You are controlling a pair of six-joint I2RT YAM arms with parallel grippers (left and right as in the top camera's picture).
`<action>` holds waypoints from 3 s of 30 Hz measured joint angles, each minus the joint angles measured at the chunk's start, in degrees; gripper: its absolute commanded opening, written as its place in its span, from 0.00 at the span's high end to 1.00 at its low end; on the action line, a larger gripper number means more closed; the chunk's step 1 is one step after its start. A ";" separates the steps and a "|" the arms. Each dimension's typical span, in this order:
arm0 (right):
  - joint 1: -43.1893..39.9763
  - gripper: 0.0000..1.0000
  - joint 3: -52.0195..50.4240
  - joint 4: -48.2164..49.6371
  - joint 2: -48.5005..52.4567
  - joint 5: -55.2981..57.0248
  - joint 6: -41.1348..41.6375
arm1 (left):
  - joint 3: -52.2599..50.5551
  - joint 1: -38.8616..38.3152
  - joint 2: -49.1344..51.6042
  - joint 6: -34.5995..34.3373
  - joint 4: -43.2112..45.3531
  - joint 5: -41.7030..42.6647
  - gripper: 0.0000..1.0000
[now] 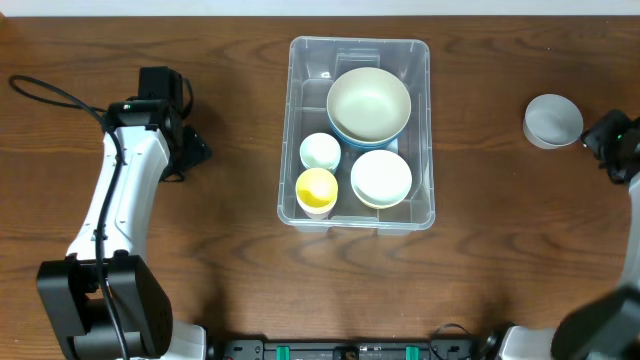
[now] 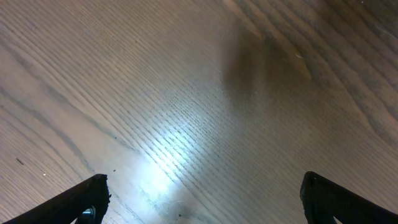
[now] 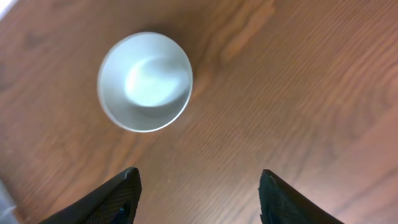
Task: Pack container
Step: 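Grasp the light blue bowl's rim with the right gripper, then carry the light blue bowl and lower it onto the white bowl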
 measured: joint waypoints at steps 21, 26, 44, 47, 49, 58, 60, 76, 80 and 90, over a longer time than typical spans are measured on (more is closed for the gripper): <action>-0.79 0.42 -0.09 17.09 21.81 -9.29 0.11 | 0.00 0.00 0.00 0.00 0.00 0.00 0.02; -0.79 0.58 -0.09 17.64 22.95 -9.62 0.24 | 0.00 0.00 0.00 0.00 0.00 0.00 0.02; -0.79 0.99 -0.09 18.05 23.28 -9.53 0.22 | 0.00 0.00 0.00 0.00 0.00 0.00 0.02; -0.79 0.99 -0.09 17.73 23.28 -10.80 -0.33 | 0.00 0.00 0.00 0.00 0.02 0.00 0.02; -0.79 0.99 -0.09 17.70 23.28 -12.50 -1.18 | 0.00 0.00 0.00 0.00 0.00 0.00 0.02; 2.34 0.99 -0.50 16.28 19.32 -17.75 -6.64 | 0.00 0.00 0.00 0.00 0.00 0.00 0.02; 4.44 0.99 -0.63 15.28 14.82 -18.62 -8.17 | 0.00 0.00 0.00 0.00 0.02 0.00 0.02; 35.21 0.99 -0.07 1.05 -18.38 -12.37 -13.14 | 0.00 0.00 0.00 0.00 0.00 0.00 0.02; 42.53 0.99 -0.09 -3.17 -16.20 -8.59 -13.20 | 0.00 0.00 0.00 0.00 0.00 0.00 0.02; 50.60 0.98 -0.11 -6.95 -7.19 -1.07 -13.22 | 0.00 0.00 0.00 0.00 0.00 0.00 0.02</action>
